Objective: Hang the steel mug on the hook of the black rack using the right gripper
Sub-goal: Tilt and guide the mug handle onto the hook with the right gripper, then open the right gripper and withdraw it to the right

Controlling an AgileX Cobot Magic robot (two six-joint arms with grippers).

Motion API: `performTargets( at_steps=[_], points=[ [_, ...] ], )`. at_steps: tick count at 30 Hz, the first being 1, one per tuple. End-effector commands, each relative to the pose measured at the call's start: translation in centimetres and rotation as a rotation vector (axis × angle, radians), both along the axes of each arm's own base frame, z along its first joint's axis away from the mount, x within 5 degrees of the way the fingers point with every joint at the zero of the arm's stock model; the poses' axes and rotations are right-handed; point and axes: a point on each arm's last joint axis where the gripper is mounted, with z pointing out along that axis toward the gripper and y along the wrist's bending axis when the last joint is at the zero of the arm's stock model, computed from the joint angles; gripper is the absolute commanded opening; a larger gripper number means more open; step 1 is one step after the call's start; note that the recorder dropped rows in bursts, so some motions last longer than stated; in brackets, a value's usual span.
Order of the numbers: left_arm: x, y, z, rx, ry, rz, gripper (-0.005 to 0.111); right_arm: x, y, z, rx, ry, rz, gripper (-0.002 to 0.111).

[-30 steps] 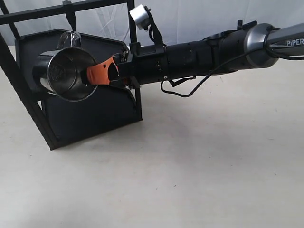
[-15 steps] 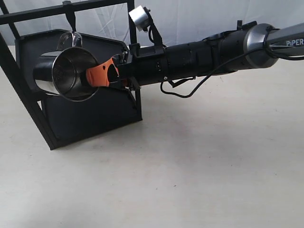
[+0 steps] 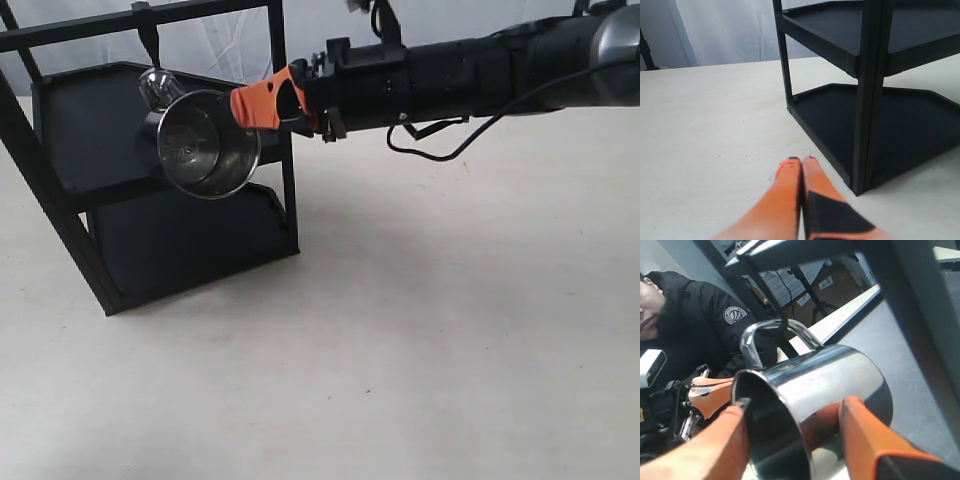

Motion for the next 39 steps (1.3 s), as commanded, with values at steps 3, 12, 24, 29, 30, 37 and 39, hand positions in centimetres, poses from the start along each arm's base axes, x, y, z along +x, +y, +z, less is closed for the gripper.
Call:
performTargets(
  at_steps=[3,12,24,29,30,37,39],
  points=[
    [0.0,0.0,0.1,-0.005,-0.005,-0.002,0.0,-1.6,-0.9,2.6,-0.07,-0.077,0.055,0.047],
    [0.0,0.0,0.1,-0.005,-0.005,-0.002,0.0,-6.0,-2.6,6.4,-0.33,-0.116,0.075,-0.001],
    [0.0,0.0,0.1,-0.005,-0.005,-0.002,0.0,-15.1,-9.8,7.6,-0.472,-0.128,-0.758,-0.001],
    [0.0,0.0,0.1,-0.005,-0.005,-0.002,0.0,-20.0,-10.8,6.4,-0.344,-0.053,-0.813,-0.001],
    [0.0,0.0,0.1,-0.005,-0.005,-0.002,0.0,-20.6,-10.7,6.2,-0.346,-0.048,-0.793,-0.001],
    [0.0,0.0,0.1,-0.005,-0.005,-0.002,0.0,-23.9,-10.4,6.5,-0.347,-0.063,-0.656,-0.001],
    [0.0,0.0,0.1,-0.005,-0.005,-0.002,0.0,-24.0,-10.6,6.7,-0.351,-0.09,-0.675,-0.001]
  ],
)
